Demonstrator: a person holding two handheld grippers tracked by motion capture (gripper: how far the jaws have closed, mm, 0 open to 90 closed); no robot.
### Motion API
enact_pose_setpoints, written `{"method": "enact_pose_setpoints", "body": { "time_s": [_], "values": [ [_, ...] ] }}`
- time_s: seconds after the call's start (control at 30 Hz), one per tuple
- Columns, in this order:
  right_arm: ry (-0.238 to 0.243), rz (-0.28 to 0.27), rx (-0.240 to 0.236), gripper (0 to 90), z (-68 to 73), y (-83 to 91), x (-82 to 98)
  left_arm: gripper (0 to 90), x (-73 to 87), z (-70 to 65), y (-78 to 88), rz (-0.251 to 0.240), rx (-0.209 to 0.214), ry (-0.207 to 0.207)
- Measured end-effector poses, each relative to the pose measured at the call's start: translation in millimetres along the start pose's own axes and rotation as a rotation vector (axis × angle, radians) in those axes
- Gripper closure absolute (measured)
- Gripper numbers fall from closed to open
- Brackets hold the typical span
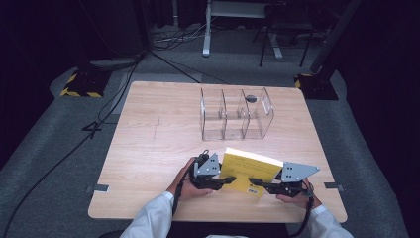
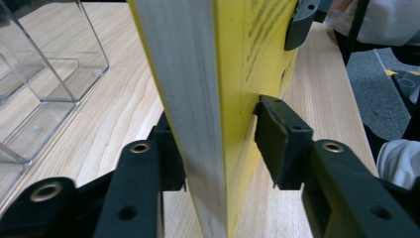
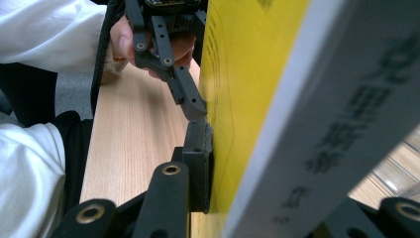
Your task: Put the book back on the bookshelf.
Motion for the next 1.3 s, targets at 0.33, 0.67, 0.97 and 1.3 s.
{"method": "enact_pose_setpoints", "body": {
  "time_s": [0.33,0.67,0.97,1.3],
  "values": [
    [-0.007,-0.002,0.014,72.3,1.0,-4.2,1.1,51.6,1.4,-0.9,-1.1,0.011,-0.035,0.014],
    [-0.021,-0.013,0.023,75.7,1.9,-5.6,-0.5,37.7,14.7,7.3,24.9,0.087,-0.148,0.041],
    [-0.068,-0.041,0.102,75.9,-7.0,2.0,-1.9,32.5,36.5,3.7,68.1,0.190,-0.267,0.037],
    [-0.108,-0.047,0.235,76.0,-20.6,9.7,1.2,19.2,79.9,4.0,117.9,0.238,-0.358,0.247]
  ]
}}
Point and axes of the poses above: each handheld gripper's, and its own axes: y roughly backward along the jaws, x roughly out of its underside, z roughly to its left, the point moved 2 cm from there along -y, roughly forward along the jaws, and after that the axes turned 7 degrees about -z, right-handed, at the moved point
